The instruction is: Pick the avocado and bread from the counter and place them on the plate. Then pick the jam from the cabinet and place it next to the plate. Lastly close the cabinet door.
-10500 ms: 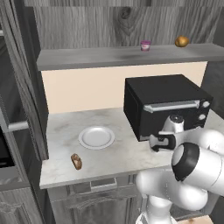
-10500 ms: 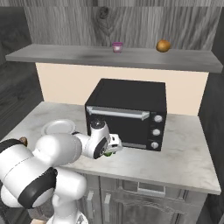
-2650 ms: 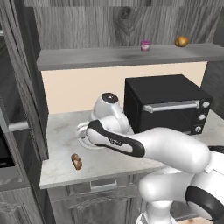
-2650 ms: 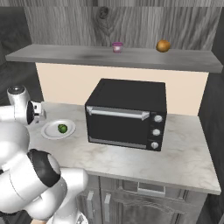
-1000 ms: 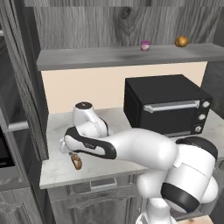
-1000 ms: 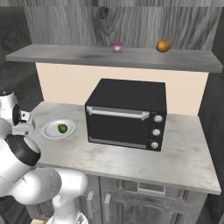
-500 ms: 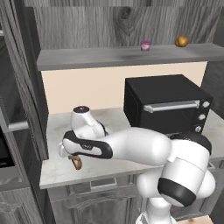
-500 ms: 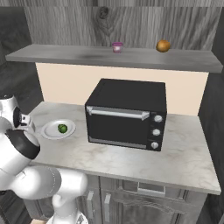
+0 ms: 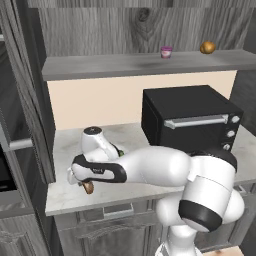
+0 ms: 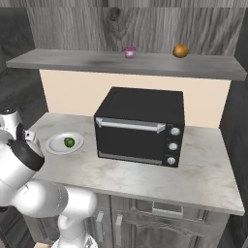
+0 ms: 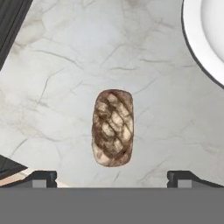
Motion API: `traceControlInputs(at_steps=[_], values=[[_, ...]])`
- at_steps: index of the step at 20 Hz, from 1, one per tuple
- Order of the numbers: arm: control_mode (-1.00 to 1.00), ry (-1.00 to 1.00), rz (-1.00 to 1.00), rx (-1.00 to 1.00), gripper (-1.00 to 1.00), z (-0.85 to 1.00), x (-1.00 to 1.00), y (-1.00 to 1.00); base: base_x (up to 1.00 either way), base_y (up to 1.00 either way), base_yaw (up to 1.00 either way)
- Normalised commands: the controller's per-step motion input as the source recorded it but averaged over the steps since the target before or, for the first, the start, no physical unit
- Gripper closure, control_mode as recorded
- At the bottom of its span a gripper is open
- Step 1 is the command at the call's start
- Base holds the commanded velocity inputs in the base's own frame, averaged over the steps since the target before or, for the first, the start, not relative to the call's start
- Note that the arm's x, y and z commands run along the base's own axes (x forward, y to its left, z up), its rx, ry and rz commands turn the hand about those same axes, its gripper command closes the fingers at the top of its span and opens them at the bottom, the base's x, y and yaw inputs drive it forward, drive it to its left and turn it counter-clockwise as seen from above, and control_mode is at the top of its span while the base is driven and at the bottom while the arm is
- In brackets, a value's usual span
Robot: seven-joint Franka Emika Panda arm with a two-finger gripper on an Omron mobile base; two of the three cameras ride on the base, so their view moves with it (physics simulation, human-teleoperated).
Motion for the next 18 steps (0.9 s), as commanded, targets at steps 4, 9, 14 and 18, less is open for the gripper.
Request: traceControlInputs(at_steps=[4, 9, 14, 18], values=[[-1.0, 0.0, 0.0, 0.0, -1.0, -0.14, 0.01, 0.0, 0.0, 0.0, 0.0], [-1.0, 0.0, 0.0, -0.01, -1.0, -0.11, 0.07, 0.04, 0.0, 0.0, 0.0], [-1.0, 0.0, 0.0, -0.02, -1.0, -0.12, 0.06, 0.06, 0.0, 0.0, 0.0], [-1.0, 0.0, 0.0, -0.01, -1.0, -0.11, 0.01, 0.08, 0.0, 0.0, 0.0]])
